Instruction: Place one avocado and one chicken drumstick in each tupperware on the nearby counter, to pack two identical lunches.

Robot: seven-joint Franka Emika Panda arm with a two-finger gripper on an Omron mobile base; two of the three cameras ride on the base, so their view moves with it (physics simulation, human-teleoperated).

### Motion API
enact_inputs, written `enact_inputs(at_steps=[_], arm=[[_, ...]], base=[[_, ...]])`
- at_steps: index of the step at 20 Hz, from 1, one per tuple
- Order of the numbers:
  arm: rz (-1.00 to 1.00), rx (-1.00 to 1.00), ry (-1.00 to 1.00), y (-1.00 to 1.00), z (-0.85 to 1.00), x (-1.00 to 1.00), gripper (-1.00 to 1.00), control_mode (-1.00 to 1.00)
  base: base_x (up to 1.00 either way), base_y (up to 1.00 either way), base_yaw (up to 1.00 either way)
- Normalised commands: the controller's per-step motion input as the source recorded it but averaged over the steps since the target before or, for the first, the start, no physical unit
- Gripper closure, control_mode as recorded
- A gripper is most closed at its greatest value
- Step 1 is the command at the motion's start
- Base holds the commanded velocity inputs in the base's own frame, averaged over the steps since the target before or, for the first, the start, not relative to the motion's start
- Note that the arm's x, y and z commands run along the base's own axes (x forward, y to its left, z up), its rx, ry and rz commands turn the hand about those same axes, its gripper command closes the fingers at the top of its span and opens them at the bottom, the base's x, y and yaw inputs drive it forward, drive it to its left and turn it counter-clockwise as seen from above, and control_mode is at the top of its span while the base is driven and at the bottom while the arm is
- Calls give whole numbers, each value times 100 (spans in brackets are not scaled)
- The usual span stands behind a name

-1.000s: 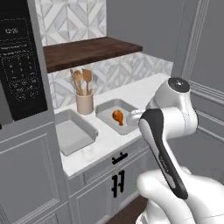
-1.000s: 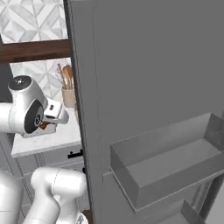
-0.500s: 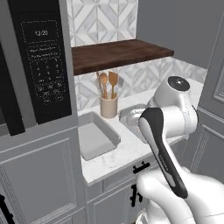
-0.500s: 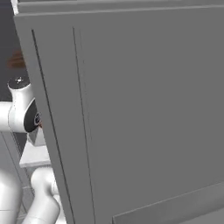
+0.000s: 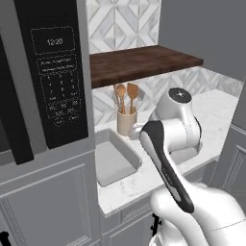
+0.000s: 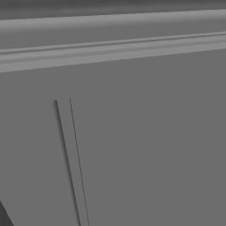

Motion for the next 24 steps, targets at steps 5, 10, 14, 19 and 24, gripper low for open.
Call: enact_inputs(at_steps=[5,10,14,19,24], arm=[[3,-3,12,90,-83,100,100,-100],[5,-2,22,51,-59,94,100,-100],[7,-1,24,21,-42,89,100,-100],[9,0,7,0,-43,46,100,-100],[2,-4,0,22,-59,29,100,-100]], base=[[0,0,0],[0,0,0],[0,0,0],[0,0,0],[0,0,0]])
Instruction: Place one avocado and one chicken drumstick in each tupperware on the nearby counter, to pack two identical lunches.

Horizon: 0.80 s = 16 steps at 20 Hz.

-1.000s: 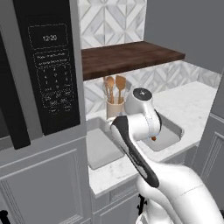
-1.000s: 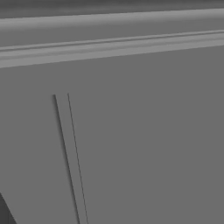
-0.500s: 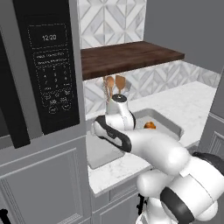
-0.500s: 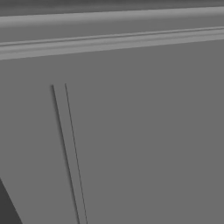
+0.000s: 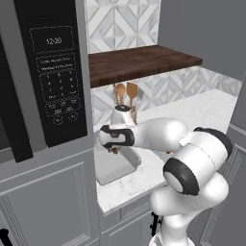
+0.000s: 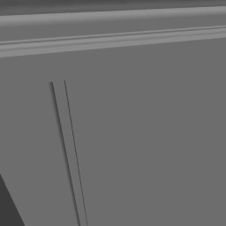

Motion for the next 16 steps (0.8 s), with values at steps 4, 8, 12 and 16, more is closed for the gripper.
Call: enact_inputs(at_steps=[4,8,12,16], arm=[[0,-1,0,12,-43,34,100,-100],[0,-1,2,5,-55,45,-100,-100],[0,0,0,4,-11,10,-100,-100],[-1,0,-11,0,70,-8,-100,-100]], base=[[0,0,0],[0,0,0],[0,0,0],[0,0,0]])
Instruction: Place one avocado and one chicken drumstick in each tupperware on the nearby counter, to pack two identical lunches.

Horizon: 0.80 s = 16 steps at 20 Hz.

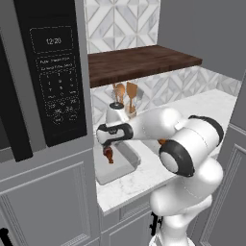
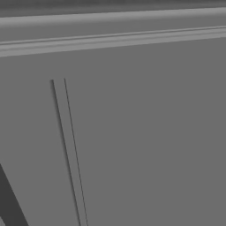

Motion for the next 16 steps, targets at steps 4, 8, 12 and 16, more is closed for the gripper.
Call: enact_inputs(at_steps=[4,8,12,16], arm=[[0,0,-17,-5,100,-18,-100,-100],[0,0,-31,-63,100,-100,-100,-100],[1,0,-37,-95,100,-100,-100,-100],[0,0,-23,-77,100,-100,-100,-100]], base=[[0,0,0],[0,0,0],[0,0,0],[0,0,0]])
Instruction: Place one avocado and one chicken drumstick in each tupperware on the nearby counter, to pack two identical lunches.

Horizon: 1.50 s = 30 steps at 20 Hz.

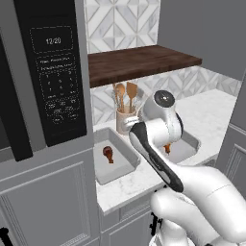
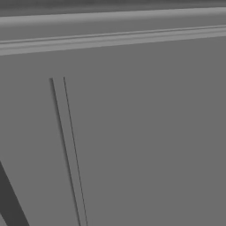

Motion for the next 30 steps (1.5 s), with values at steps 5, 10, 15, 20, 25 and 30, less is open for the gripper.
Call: enact_inputs(at_steps=[5,10,15,20,25,30], arm=[[0,12,5,-55,77,-100,-100,-100],[0,3,1,-1,3,-60,-100,100],[0,0,0,0,0,0,-100,100],[0,0,0,0,0,0,-100,100],[0,0,0,0,0,0,-100,100],[0,0,0,0,0,0,-100,100]], base=[[0,0,0],[-40,8,0],[-100,58,-1],[-93,43,-60],[-56,13,-95],[-48,16,-96]])
